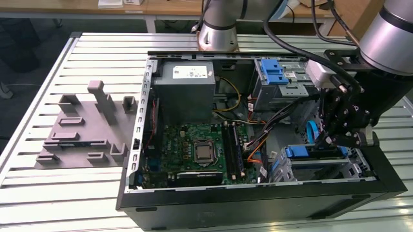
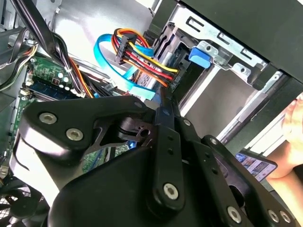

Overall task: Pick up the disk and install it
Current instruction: 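Insert the second disk wire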

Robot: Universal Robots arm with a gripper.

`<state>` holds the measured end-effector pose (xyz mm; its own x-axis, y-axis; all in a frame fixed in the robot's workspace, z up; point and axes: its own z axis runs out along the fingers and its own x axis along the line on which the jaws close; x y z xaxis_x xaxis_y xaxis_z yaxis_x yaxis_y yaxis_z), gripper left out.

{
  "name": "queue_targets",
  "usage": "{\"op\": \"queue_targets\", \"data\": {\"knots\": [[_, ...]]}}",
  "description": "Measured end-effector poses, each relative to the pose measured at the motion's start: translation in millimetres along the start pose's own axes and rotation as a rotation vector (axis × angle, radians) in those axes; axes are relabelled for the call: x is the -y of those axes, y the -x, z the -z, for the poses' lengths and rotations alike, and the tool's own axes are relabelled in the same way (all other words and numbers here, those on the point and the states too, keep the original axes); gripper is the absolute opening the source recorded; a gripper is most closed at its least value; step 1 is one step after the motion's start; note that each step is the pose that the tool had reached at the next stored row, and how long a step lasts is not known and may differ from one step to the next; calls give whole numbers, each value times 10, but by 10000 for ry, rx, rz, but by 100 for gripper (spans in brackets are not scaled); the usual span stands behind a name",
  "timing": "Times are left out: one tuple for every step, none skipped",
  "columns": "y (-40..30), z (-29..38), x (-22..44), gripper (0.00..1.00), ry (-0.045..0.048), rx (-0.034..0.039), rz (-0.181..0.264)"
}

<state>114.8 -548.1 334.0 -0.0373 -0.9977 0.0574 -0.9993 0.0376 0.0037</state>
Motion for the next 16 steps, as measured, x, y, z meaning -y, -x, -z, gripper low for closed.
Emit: {"op": "queue_targets", "data": {"knots": [[0, -6, 0, 11, 0, 8, 0], [0, -10, 0, 11, 1, 16, 0], [0, -14, 0, 11, 1, 26, 0], [1, -15, 1, 11, 1, 41, 0], [1, -17, 1, 11, 2, 47, 1], [1, -18, 1, 11, 2, 51, 1], [1, -16, 1, 11, 2, 54, 0], [1, -7, 0, 11, 3, 63, 0], [0, -2, 0, 11, 3, 63, 0], [0, 5, 0, 11, 3, 57, 0], [-1, 13, 0, 11, 2, 52, 0], [-1, 18, 0, 11, 2, 55, 0], [-1, 23, 0, 11, 2, 54, 0], [-2, 28, 0, 11, 2, 54, 0], [-2, 32, 0, 11, 2, 53, 0], [-2, 36, 0, 11, 2, 54, 0]]}}
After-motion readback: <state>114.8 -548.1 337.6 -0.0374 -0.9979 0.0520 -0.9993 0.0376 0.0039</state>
